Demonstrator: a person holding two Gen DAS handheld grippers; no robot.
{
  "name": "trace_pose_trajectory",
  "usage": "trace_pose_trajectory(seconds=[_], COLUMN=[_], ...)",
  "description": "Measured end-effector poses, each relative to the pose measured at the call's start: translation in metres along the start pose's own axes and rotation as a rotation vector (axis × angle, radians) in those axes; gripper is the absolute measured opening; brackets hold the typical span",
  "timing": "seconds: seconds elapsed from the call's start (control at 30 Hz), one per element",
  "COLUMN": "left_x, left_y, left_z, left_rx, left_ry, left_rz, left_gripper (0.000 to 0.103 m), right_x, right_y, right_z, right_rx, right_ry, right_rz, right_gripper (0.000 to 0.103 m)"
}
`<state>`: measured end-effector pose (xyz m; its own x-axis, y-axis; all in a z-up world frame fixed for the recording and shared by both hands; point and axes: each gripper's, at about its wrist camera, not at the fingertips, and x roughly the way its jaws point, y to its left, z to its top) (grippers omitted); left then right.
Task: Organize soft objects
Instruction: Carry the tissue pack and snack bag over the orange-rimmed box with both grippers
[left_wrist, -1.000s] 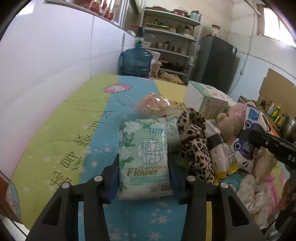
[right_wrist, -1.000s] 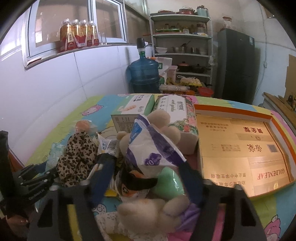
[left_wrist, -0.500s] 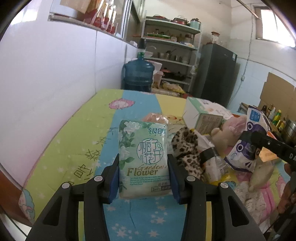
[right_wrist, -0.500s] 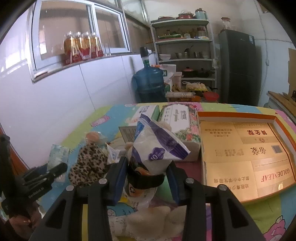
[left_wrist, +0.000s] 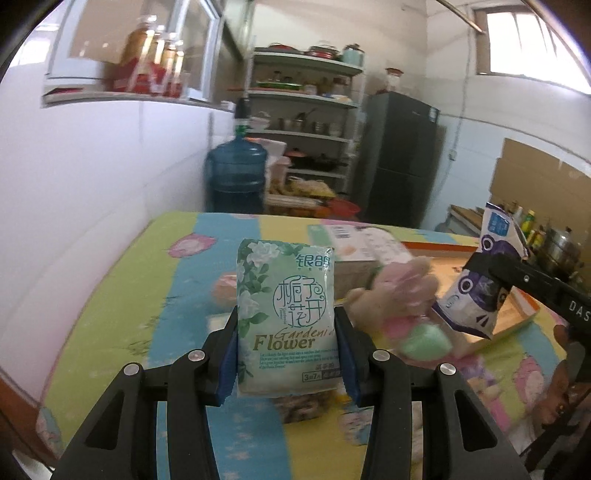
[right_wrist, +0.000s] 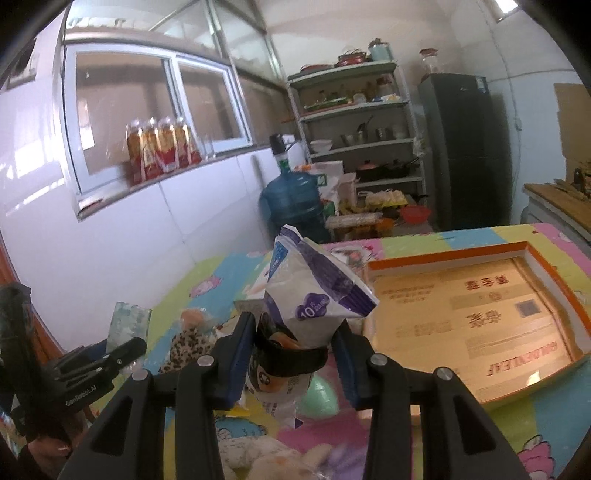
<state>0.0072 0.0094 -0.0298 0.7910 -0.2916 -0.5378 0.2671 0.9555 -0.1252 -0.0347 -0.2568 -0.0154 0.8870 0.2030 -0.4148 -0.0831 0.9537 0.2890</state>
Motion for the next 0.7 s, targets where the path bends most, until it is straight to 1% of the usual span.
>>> trace_pose_trajectory(seconds=[0.17, 0.47, 0.6, 0.7], left_x=[0.004, 0.015, 0.025, 0.037], left_y=[-0.032, -0.103, -0.137, -0.162], left_z=[0.009, 0.027, 0.031, 0.033], left_rx=[0.038, 0.130, 0.159, 0.167], left_ry=[-0.006, -0.011, 0.003, 0.031], left_rz=[-0.054, -0.150, -0.178, -0.202], left_gripper=[0.047, 0.047, 0.047, 0.047], right_x=[-0.015, -0.041, -0.048, -0.050], right_y=[-0.024, -0.077, -0.101, -0.118], right_z=[0.005, 0.009, 0.008, 0.007], right_rx=[0.039, 0.109, 0.144, 0.169], right_ry=[-0.040, -0.091, -0.097, -0.097], right_rz=[-0.036, -0.118, -0.149, -0.167], right_gripper=[0.042, 0.042, 0.042, 0.042])
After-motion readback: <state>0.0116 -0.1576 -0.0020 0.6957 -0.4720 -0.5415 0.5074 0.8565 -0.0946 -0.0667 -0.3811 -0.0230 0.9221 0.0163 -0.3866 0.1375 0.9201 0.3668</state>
